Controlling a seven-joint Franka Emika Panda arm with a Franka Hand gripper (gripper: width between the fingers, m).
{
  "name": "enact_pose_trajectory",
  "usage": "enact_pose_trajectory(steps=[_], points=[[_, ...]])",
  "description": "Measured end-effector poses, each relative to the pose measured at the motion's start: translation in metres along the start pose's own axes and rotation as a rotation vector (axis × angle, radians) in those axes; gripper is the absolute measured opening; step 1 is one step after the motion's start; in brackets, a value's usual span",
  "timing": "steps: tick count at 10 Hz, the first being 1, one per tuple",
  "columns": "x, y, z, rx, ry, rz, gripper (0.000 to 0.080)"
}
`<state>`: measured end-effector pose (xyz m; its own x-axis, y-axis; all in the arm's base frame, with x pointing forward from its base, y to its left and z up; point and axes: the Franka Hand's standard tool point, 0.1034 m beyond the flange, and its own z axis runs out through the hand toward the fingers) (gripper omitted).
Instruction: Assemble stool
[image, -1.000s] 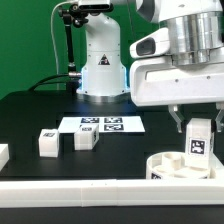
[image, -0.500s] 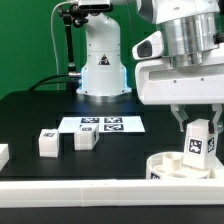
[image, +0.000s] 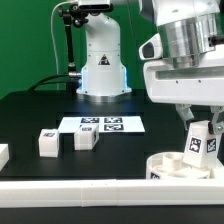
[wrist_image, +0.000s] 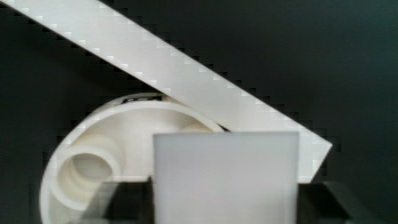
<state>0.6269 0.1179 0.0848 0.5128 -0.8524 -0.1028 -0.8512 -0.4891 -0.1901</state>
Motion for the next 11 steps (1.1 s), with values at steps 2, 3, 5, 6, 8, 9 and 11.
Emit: enact_pose_trajectory(steps=[2,3,5,6,8,9,11], points=[[0.000,-0.002,-0.005,0.002,0.000,-0.064,0.0633],[-0.001,-0.004,-0.008,0.001,0.000,-0.116,0.0633],[0.000,-0.008,-0.018,0.016,0.008,-0.207,0.0648],[0.000,-0.007,-0.016,0.012,0.007,-0.289,0.0648],[0.000,-0.007,-0.016,0.011,0.008,-0.438,0.0649],[0.000,-0.007,-0.016,0.011,0.009,-0.491,0.0649],[-0.004,-0.008,-0.015,0.001,0.018,-0.718,0.0649]])
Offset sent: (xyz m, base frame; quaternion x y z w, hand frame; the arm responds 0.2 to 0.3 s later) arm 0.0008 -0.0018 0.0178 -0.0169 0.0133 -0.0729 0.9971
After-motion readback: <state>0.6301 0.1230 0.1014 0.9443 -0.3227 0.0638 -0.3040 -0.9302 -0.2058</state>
